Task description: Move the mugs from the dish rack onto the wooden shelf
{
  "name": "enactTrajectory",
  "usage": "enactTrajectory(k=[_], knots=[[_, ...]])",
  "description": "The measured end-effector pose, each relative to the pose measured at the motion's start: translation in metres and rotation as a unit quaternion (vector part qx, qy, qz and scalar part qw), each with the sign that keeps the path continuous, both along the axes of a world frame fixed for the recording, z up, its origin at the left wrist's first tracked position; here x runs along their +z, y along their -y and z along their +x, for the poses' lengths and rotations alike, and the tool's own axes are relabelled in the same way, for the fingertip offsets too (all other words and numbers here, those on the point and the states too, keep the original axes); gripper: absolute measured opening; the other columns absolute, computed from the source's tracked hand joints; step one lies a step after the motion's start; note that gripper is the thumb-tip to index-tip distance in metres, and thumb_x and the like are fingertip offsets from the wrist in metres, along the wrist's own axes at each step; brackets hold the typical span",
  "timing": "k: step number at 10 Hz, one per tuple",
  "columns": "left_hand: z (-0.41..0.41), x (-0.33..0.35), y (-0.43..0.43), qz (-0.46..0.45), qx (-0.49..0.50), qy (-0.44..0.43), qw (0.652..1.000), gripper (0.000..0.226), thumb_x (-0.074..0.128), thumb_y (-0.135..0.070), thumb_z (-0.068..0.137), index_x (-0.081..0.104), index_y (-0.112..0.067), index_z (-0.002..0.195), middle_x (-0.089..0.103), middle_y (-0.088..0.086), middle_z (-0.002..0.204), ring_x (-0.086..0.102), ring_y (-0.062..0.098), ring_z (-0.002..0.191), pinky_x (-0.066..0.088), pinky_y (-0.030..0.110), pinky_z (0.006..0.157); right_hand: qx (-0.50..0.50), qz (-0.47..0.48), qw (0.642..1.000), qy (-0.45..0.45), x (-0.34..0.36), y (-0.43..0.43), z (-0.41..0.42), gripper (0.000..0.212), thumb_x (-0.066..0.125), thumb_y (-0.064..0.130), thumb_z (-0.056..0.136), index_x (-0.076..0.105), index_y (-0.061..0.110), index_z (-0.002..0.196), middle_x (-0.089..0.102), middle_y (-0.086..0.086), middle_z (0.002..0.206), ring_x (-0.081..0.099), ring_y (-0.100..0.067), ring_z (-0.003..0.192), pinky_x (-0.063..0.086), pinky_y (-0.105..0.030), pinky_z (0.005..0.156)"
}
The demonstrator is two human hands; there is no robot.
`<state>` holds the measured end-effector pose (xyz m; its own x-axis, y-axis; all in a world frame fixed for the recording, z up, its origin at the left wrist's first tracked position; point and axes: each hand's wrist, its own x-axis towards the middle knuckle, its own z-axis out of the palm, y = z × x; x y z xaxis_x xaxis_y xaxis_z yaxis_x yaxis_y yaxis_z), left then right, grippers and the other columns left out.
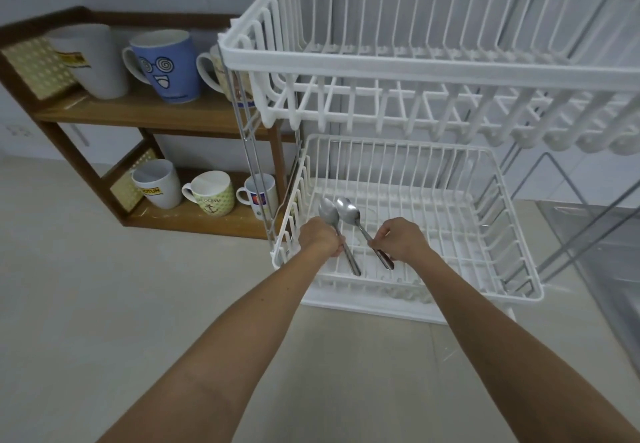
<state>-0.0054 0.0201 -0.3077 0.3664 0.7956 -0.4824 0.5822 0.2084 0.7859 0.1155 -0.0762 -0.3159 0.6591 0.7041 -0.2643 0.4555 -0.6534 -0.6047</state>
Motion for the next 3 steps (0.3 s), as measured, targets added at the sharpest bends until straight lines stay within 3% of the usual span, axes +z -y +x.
enactTrajectory(k=[2,3], knots=[[-0.0031,-0.0029,0.0012,0.067,-0.057,-0.045,0.995,0.026,0.071,-0.013,0.084,0.068,0.007,0.1,0.072,0.022,0.099,0.071,0.031,0.091,0.058,0.04,0.083,-0.003,-0.011,1.0,0.004,0.0012,0.0019,-0.0035,0.024,0.073,0.027,0.079,0.059,0.018,0.061,0.068,-0.004,0.076,0.062,-0.019,0.069,0.055,-0.031,0.068],[-0.0065,0.0014,0.0031,0.128,-0.08,-0.039,0.988,0.027,0.066,-0.019,0.088,0.065,0.003,0.103,0.069,0.021,0.106,0.068,0.033,0.097,0.056,0.041,0.086,-0.006,-0.006,1.0,0.015,0.0094,0.001,-0.0094,0.026,0.067,0.028,0.083,0.06,0.009,0.067,0.072,-0.013,0.084,0.064,-0.024,0.071,0.052,-0.031,0.064]])
